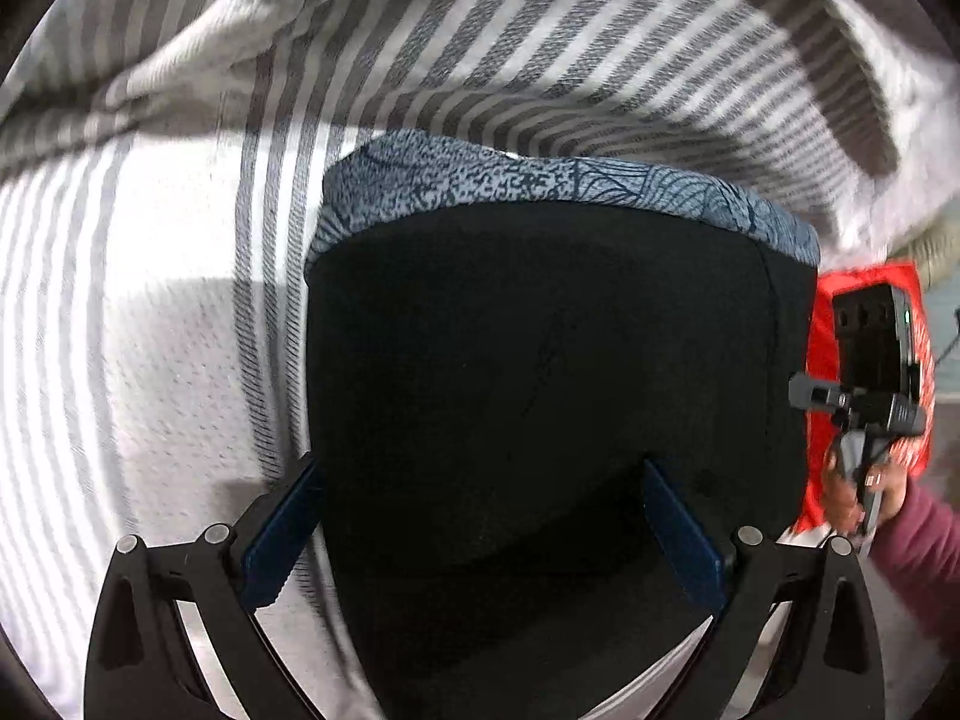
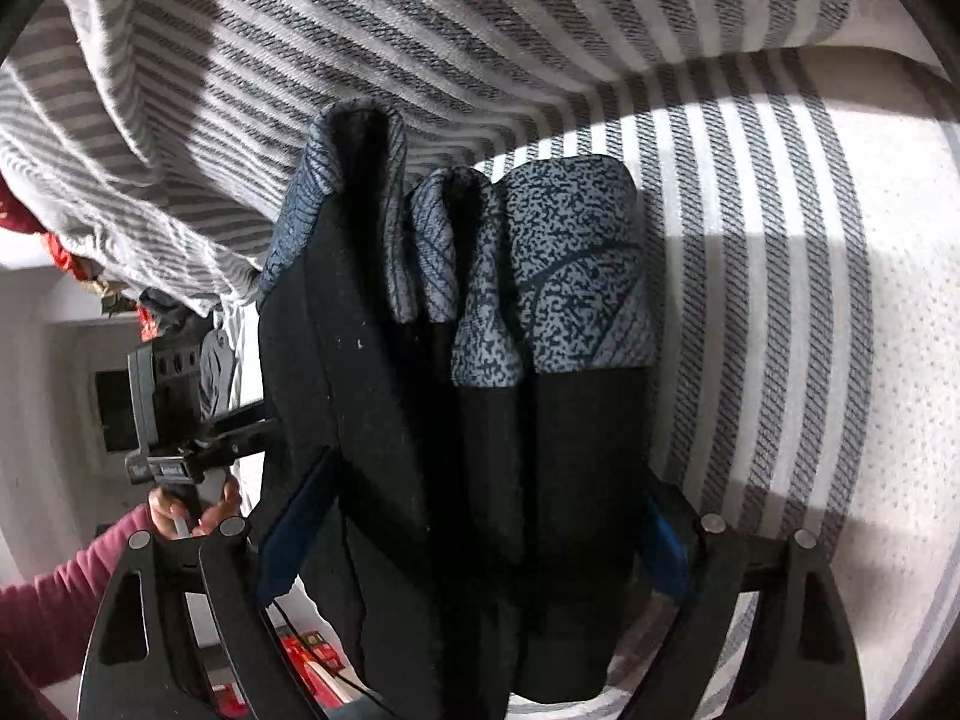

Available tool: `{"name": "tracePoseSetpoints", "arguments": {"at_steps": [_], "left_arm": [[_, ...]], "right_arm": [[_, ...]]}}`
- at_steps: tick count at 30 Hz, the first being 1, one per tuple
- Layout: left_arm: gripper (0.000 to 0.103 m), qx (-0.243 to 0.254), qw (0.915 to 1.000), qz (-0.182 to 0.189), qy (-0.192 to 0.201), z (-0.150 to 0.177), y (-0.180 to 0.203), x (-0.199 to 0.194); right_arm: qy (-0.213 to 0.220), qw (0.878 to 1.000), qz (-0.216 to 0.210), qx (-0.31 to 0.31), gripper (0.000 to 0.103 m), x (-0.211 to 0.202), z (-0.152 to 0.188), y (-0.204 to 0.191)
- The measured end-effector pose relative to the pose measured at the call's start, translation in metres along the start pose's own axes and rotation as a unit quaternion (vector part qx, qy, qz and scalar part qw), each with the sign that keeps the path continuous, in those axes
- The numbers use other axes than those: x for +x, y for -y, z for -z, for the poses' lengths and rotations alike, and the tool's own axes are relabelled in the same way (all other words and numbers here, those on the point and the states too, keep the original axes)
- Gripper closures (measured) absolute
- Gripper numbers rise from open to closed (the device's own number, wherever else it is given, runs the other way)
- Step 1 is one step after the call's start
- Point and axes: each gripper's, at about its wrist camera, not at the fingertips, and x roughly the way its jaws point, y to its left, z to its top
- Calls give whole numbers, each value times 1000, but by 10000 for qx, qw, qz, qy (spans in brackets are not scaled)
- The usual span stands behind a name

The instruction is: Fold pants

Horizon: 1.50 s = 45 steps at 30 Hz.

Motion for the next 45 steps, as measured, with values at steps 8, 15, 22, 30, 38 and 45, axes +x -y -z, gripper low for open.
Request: {"name": "tracePoseSetpoints", "arguments": {"at_steps": [8, 15, 22, 30, 38, 45], "left_arm": [[47, 423, 9969, -352, 555, 24, 43, -29], [53, 531, 9946, -460, 767, 52, 69, -59], [53, 692, 9937, -422, 770, 110, 96, -99], [52, 536, 9952, -592, 559, 184, 89, -85], [38, 367, 9841, -1588, 709, 218, 79, -95], [38, 858, 9650, -2242, 1053, 215, 103, -118]], "right_arm": [[398, 9986, -169, 297, 55, -23, 19, -18], [518, 9957, -550, 534, 60, -45, 41, -21], [672, 9938, -698, 549, 60, -72, 90, -34], [607, 9938, -413, 833, 60, -67, 166, -21], [766, 9858, 657, 1345, 36, -66, 197, -11], [1519, 9782, 1178, 789, 65, -105, 197, -56]]}}
